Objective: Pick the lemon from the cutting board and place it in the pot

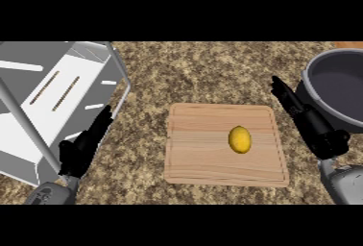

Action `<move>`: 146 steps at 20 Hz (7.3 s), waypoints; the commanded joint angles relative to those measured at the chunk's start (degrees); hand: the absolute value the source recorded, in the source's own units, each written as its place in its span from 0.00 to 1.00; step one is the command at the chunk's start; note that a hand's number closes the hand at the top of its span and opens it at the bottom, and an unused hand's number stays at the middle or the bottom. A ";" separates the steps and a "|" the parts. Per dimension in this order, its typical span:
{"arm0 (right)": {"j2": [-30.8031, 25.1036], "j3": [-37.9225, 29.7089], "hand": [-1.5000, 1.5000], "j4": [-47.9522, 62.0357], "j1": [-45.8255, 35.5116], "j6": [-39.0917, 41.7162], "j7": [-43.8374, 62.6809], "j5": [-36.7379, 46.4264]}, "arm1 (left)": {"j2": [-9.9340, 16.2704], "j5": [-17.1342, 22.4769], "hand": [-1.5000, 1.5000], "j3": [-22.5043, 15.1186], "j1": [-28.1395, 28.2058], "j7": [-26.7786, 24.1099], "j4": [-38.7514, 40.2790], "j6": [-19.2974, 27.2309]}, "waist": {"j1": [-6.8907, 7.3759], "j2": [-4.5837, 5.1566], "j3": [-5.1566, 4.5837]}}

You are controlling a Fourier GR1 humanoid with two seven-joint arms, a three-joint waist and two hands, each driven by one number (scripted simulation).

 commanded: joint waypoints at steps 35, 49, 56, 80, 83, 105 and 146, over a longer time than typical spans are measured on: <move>-14.57 5.00 0.00 -31.45 -4.57 11.37 49.27 20.57 | -3.10 0.51 0.50 7.02 -1.99 22.04 -21.29 9.54 | 0.50 -0.05 0.07; -2.16 9.08 0.00 -18.74 -7.48 20.54 54.44 28.50 | -5.52 -2.34 0.50 9.17 0.36 24.45 -24.02 7.28 | 0.06 -0.07 0.17; 3.34 7.22 0.00 -20.38 -2.41 20.82 52.34 36.10 | -8.50 -4.28 0.50 11.13 0.02 23.60 -23.21 4.81 | -0.36 -0.10 0.18; 19.24 4.53 0.00 0.81 -6.14 21.36 46.36 53.73 | -14.45 -10.68 0.50 14.39 0.22 22.92 -20.97 1.01 | -0.23 -0.03 0.18; 18.22 3.61 0.00 3.87 -6.21 23.10 43.89 54.53 | -14.15 -9.62 0.50 15.14 2.29 24.20 -24.10 -0.24 | -0.12 -0.06 0.19; 23.53 0.38 1.00 17.43 -8.83 17.94 29.43 63.48 | -17.11 -13.14 0.50 17.44 0.26 25.65 -23.08 -2.20 | -0.20 -0.03 0.19; -30.99 -56.72 1.00 20.24 -1.84 23.12 -15.02 32.05 | -18.21 -13.83 0.50 19.69 -3.26 28.55 -22.57 -2.65 | -0.34 -0.05 0.16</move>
